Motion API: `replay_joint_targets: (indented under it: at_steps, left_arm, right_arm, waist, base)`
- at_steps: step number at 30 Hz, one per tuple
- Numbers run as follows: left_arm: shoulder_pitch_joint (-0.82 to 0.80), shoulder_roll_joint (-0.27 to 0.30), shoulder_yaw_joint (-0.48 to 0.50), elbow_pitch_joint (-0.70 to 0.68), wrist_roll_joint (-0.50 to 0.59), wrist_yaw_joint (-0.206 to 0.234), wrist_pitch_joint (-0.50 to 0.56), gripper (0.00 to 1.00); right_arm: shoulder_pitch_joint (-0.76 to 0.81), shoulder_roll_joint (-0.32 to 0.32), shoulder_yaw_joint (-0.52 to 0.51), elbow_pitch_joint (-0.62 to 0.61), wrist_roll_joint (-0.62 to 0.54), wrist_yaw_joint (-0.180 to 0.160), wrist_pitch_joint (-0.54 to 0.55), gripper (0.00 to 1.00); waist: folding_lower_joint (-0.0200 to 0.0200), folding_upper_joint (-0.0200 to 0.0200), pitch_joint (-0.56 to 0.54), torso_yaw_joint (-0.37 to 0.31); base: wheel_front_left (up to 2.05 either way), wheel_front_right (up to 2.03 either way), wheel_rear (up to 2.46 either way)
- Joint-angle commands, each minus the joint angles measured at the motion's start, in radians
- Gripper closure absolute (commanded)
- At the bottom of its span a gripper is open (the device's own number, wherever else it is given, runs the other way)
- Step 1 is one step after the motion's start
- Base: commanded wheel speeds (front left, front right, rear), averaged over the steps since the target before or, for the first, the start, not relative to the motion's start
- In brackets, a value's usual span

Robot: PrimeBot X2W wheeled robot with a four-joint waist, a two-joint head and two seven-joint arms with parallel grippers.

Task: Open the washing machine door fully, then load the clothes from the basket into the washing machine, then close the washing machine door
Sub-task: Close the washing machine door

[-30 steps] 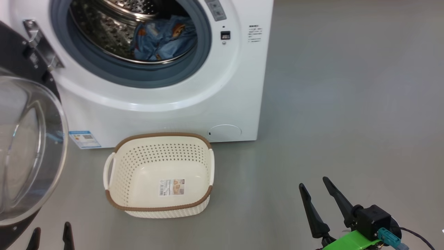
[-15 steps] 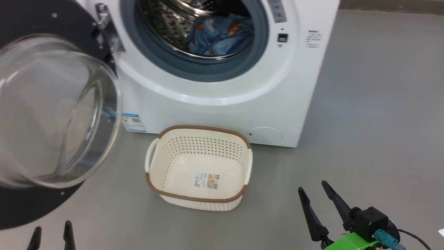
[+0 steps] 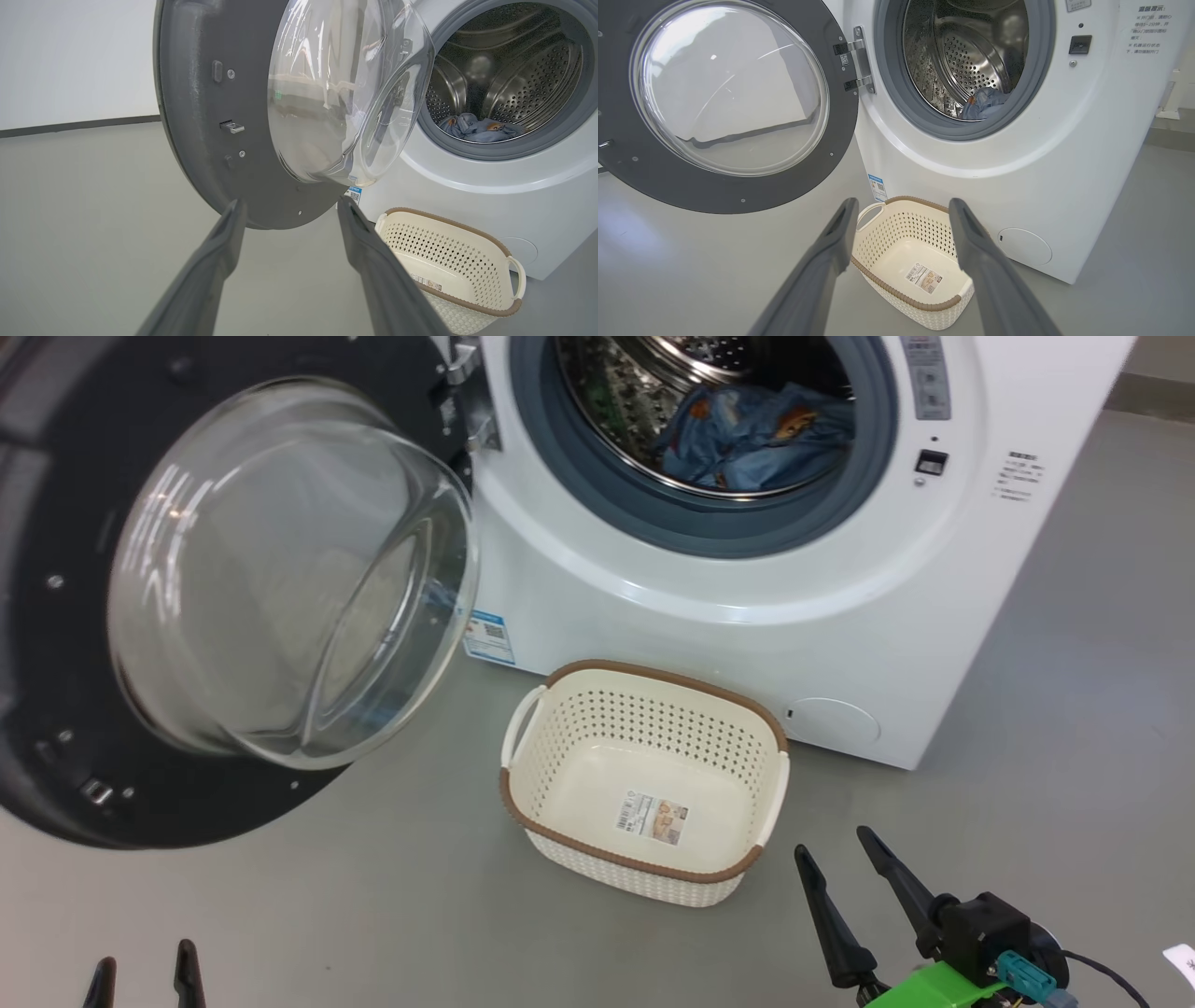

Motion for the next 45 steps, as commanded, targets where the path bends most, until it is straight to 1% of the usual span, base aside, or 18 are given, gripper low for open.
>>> replay_joint_targets:
  at_steps: [1, 4, 15, 28, 29, 30, 31, 38, 45]
  left_arm:
    - [-0.027, 0.008, 0.039, -0.016, 0.0, -0.003, -0.008, 0.0]
    - [-0.025, 0.003, 0.048, -0.01, 0.003, -0.003, -0.008, 0.0]
    - [-0.016, -0.016, 0.107, -0.017, -0.008, -0.003, -0.008, 0.0]
    - [-0.016, -0.024, 0.115, -0.016, -0.008, -0.003, -0.008, 0.0]
    - [-0.016, -0.024, 0.11, -0.014, -0.01, -0.003, -0.008, 0.25]
    - [-0.015, -0.024, 0.107, -0.012, -0.012, -0.003, -0.008, 0.69]
    - [-0.015, -0.024, 0.101, -0.01, -0.018, -0.003, -0.008, 1.0]
    - [-0.02, -0.024, 0.099, -0.01, -0.058, -0.003, -0.008, 1.0]
    - [-0.039, 0.003, 0.118, -0.026, -0.095, -0.003, -0.008, 1.0]
  right_arm:
    - [-0.046, 0.002, 0.032, -0.019, -0.011, 0.006, -0.005, 0.0]
    - [-0.051, 0.002, 0.04, -0.016, -0.01, 0.006, -0.005, 0.0]
    - [-0.115, 0.002, 0.086, 0.026, -0.019, 0.006, -0.005, 0.0]
    - [-0.127, 0.002, 0.086, 0.041, -0.023, 0.006, -0.005, 0.0]
    - [-0.126, 0.002, 0.085, 0.041, -0.023, 0.006, -0.005, 0.0]
    - [-0.125, 0.002, 0.084, 0.04, -0.023, 0.006, -0.005, 0.0]
    - [-0.124, 0.002, 0.082, 0.039, -0.023, 0.006, -0.005, 0.0]
    - [-0.116, 0.002, 0.074, 0.034, -0.025, 0.006, -0.005, 0.0]
    - [-0.114, 0.002, 0.073, 0.028, -0.024, 0.006, -0.005, 0.0]
  waist:
    - [0.0, 0.0, -0.004, 0.036]
    - [0.0, 0.0, -0.006, 0.054]
    - [0.0, 0.0, 0.021, 0.07]
    - [0.0, 0.0, 0.023, 0.068]
    - [0.0, 0.0, 0.023, 0.068]
    - [0.0, 0.0, 0.023, 0.067]
    - [0.0, 0.0, 0.023, 0.067]
    - [0.0, 0.0, 0.026, 0.068]
    - [0.0, 0.0, 0.028, 0.067]
  base:
    - [0.0, 0.0, 0.0]
    - [0.0, 0.0, 0.0]
    - [0.0, 0.0, 0.0]
    - [0.0, 0.0, 0.0]
    - [0.0, 0.0, 0.0]
    - [0.0, 0.0, 0.0]
    - [0.0, 0.0, 0.0]
    - [0.0, 0.0, 0.0]
    - [0.0, 0.0, 0.0]
